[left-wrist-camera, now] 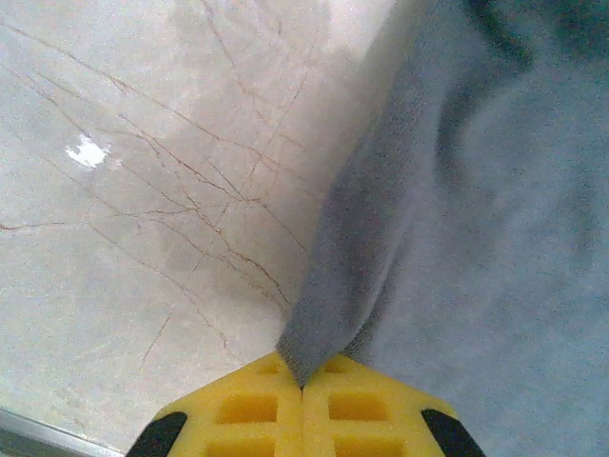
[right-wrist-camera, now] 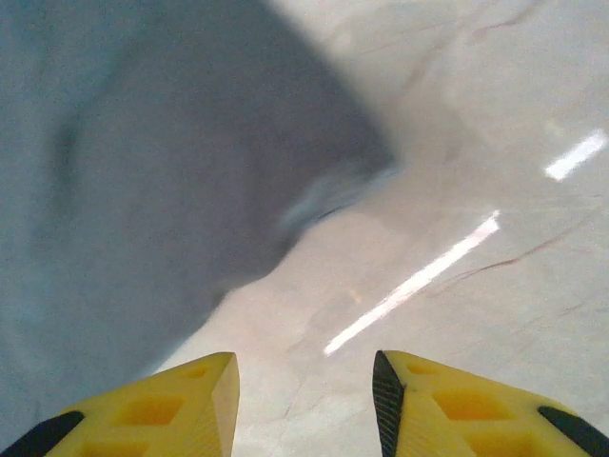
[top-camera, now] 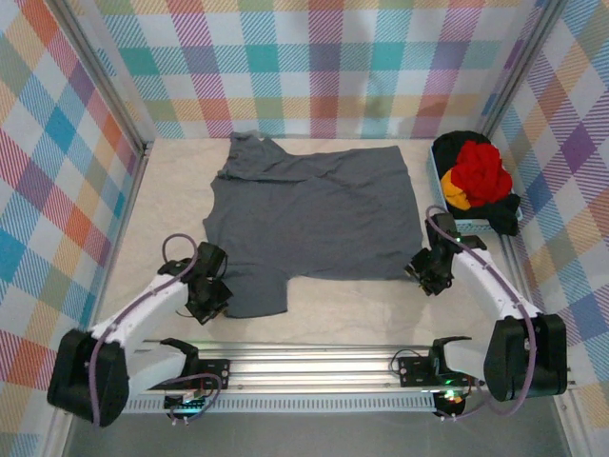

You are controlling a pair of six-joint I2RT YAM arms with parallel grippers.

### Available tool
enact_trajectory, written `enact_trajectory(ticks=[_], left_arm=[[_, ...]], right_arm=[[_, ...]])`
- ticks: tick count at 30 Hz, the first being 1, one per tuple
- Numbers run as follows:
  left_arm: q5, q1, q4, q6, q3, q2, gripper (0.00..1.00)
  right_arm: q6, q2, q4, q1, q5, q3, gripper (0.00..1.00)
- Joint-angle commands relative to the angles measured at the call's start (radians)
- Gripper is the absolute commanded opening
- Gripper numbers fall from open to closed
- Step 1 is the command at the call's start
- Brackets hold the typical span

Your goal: Fold and stack the t-shirts

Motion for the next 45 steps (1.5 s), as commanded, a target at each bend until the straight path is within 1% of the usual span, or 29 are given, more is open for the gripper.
enact_trajectory(ticks=[1,4,10,15,21,26,29,33,35,36,37,41,43,45], left_arm=[[-0.043,-0.015,-0.099,-0.014,0.031,-0.065,0.00],[-0.030,-0.015,-0.106,-0.019,0.026,-0.082,0.00],[-0.021,-0.015,-0.104,-0.020,0.024,-0.086,0.00],[-0.018,-0.015,-0.105,-0.014,0.027,-0.083,0.00],[-0.016,-0.015,-0.110,-0.014,0.027,-0.088,0.00],[-0.016,-0.015,-0.113,-0.016,0.029,-0.096,0.00],[-0.015,-0.015,-0.125,-0.020,0.036,-0.106,0.00],[-0.017,-0.014,-0.140,-0.019,0.037,-0.120,0.00],[-0.016,-0.014,-0.144,-0.023,0.034,-0.132,0.00],[-0.016,-0.014,-0.148,-0.026,0.031,-0.138,0.00],[-0.013,-0.015,-0.150,-0.029,0.029,-0.145,0.00],[0.005,-0.015,-0.164,-0.035,0.029,-0.174,0.00],[0.020,-0.014,-0.169,-0.030,0.029,-0.187,0.00],[0.031,-0.015,-0.180,-0.028,0.030,-0.201,0.00]], right_arm=[[0.085,0.019,0.016,-0.049,0.049,-0.031,0.41],[0.079,0.058,0.062,-0.088,0.036,-0.031,0.36],[0.076,0.121,0.120,-0.133,-0.007,-0.021,0.36],[0.075,0.176,0.185,-0.140,-0.045,-0.028,0.36],[0.051,0.196,0.203,-0.140,-0.066,0.004,0.35],[0.065,0.212,0.185,-0.140,-0.104,-0.023,0.29],[0.082,0.184,0.174,-0.140,-0.112,-0.055,0.29],[0.087,0.129,0.150,-0.140,-0.100,-0.086,0.35],[0.085,0.136,0.170,-0.141,-0.102,-0.099,0.35],[0.081,0.149,0.179,-0.140,-0.104,-0.098,0.33],[0.078,0.166,0.190,-0.140,-0.104,-0.094,0.30],[0.056,0.197,0.234,-0.140,-0.070,-0.085,0.06],[0.037,0.171,0.246,-0.140,-0.059,-0.089,0.00],[0.022,0.118,0.222,-0.140,-0.049,-0.090,0.00]])
